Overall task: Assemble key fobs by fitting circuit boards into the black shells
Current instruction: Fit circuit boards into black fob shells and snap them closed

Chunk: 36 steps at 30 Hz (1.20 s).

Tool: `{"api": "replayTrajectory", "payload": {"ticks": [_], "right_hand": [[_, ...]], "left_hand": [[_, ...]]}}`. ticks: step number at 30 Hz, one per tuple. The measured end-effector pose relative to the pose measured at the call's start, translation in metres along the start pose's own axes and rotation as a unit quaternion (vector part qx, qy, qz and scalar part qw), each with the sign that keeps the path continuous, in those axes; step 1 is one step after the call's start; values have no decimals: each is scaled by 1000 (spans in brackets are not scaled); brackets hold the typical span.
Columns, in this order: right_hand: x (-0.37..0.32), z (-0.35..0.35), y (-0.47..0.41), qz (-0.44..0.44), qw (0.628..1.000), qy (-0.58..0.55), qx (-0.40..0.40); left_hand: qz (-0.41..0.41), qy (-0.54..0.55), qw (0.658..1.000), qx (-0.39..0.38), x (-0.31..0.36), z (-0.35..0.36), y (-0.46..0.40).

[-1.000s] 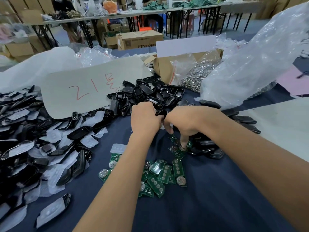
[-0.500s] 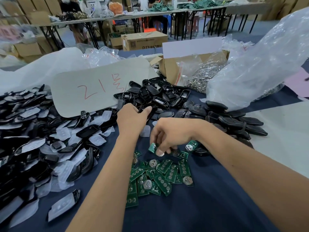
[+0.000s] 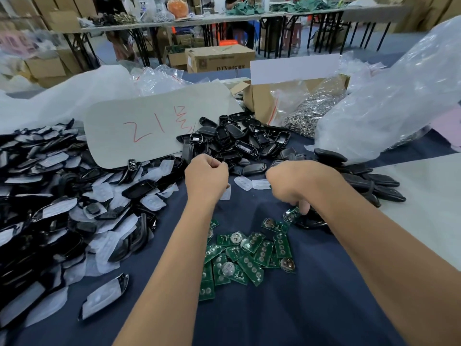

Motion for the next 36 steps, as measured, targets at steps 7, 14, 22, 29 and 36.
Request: {"api": "replayTrajectory", "payload": {"ticks": [7,14,22,29,36], "right_hand": [[-7,3,3,-3,1000,-28,-13],[-33,5,2,-116,931,-337,-74],[-47,21,-17,-201,739,-640,-61],[-65,40,-55,-148,659,-724,141],[-64,52,-66,-123,636,-715,262]], "left_hand": [[-9,39,998,-47,3,24,12],[6,20,1000,4,-5,13,8],[-28,65,996,46,-25,-37,0],[-38,108,993,-13,-48,-50,3],[-55,165,980,-97,-56,-46,-1]]}}
Point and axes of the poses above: each hand's wrist, its own y-axis away from the middle knuckle, its own z-axis out of the palm, x = y × z, the point moved 3 cm from there along -y, towards the middle knuckle, and after that the axes turned 4 degrees about z, right-handed, at the moved point
